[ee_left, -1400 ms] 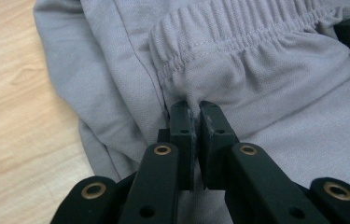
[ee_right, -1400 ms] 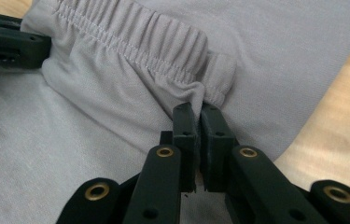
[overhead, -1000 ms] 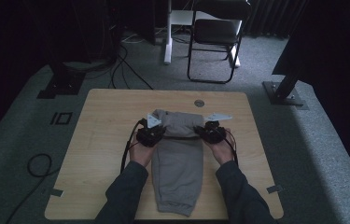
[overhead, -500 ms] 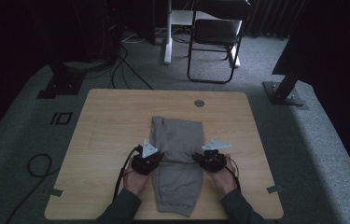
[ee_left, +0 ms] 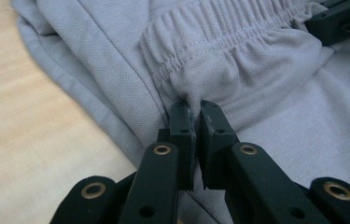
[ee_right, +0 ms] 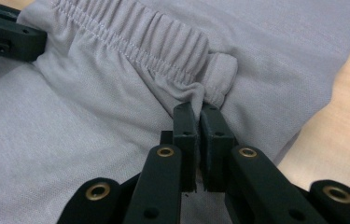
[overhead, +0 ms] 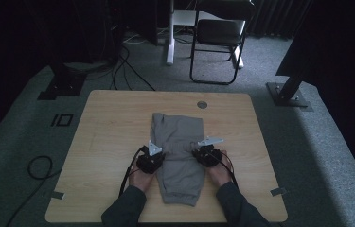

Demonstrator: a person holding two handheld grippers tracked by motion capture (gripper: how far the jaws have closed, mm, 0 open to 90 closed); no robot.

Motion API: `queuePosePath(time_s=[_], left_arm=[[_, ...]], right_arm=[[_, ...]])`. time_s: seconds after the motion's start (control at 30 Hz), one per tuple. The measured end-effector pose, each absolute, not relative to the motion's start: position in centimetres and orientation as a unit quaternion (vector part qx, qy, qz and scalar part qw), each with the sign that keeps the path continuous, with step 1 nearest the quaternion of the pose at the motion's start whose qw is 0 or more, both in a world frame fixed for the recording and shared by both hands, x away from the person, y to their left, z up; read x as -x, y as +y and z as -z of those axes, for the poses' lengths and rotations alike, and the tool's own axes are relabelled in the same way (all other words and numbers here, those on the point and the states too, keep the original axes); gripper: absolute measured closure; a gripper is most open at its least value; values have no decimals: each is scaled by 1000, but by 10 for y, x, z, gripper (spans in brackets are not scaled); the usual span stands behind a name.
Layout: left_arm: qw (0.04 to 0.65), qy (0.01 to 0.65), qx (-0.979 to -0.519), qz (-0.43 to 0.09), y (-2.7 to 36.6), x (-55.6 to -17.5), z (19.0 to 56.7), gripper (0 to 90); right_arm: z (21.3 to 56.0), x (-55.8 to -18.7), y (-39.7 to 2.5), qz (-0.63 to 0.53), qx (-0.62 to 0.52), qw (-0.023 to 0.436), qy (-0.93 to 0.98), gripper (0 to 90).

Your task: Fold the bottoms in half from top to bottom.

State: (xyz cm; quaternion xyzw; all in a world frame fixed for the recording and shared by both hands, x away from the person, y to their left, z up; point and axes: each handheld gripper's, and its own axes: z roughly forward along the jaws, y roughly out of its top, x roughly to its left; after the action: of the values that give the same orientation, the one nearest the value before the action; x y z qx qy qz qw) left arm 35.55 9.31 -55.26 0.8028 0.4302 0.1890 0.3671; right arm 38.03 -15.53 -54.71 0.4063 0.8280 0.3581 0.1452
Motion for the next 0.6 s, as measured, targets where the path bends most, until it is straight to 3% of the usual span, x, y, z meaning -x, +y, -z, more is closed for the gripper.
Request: queuePosePath(time_s=[0.33,0.6], left_arm=[[346,448,-796,-213,90,-394,542,857],[443,404,-764,-238,104,-360,471,859]], right_arm=[[544,-419,-146,-362,-431,140,815,865],[485,-392,-160,-447,-402,162,782,865]])
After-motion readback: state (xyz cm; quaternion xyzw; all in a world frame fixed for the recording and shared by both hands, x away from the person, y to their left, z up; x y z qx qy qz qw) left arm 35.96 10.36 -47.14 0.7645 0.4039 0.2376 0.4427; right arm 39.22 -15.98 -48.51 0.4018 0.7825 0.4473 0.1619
